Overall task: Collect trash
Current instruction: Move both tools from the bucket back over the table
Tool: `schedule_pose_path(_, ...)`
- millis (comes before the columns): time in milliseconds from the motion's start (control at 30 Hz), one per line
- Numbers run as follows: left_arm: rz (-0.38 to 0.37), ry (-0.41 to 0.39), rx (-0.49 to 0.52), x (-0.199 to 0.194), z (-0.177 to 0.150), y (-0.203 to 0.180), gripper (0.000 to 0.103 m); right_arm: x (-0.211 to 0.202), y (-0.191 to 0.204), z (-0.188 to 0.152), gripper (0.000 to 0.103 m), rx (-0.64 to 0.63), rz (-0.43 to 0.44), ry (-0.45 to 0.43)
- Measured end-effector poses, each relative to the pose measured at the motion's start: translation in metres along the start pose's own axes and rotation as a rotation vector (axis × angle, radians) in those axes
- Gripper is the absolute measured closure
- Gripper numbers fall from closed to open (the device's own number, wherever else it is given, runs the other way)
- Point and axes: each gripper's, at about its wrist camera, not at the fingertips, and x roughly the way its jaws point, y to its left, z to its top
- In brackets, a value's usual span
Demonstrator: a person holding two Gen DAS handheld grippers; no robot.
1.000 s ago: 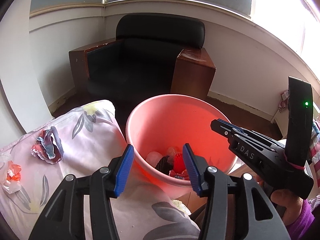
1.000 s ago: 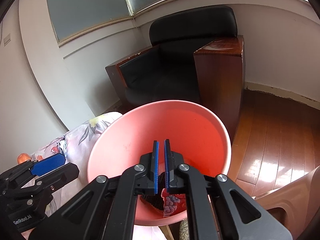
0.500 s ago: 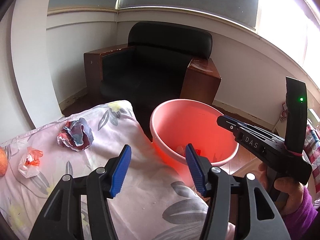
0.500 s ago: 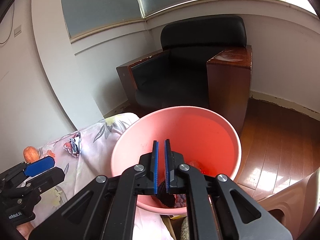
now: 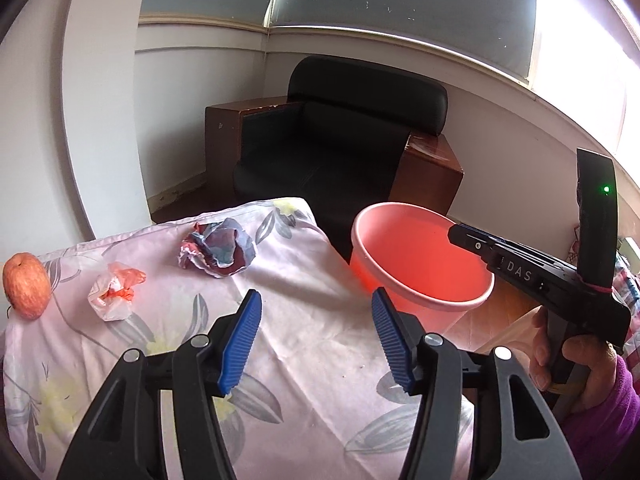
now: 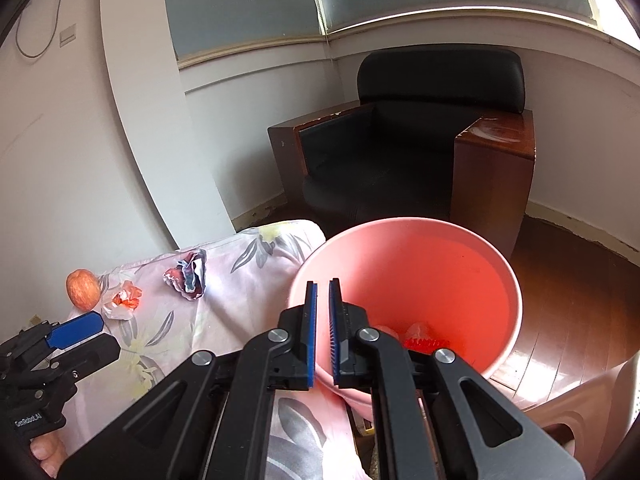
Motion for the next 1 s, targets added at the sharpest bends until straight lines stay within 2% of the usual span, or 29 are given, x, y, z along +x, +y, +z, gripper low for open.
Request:
schedule_pose_path(333, 0.113, 0.0, -0.101, -0.019, -0.025, 0.059, 0.046, 0.017, 0.035, -0.009, 0.097, -0.049, 0.068, 0.064)
schedule_pose_path(567, 0.203, 0.015, -0.178, -0.015, -0.037, 0.106, 0.047, 0.034, 0.058, -0.016, 0.097, -0.08, 0.111, 0.115)
schedule_pose_path(767, 0.274, 0.004, -0.233, 0.0, -0.031, 0.145, 0.047, 0.047, 0.07, -0.024, 0.097, -0.096, 0.137, 0.157)
schedule_pose_path(1000, 0.297, -0.004, -0.314, 0.026, -0.017, 0.175, 0.047, 0.064, 0.081, -0.028, 0.097, -0.097, 0.174, 0.194)
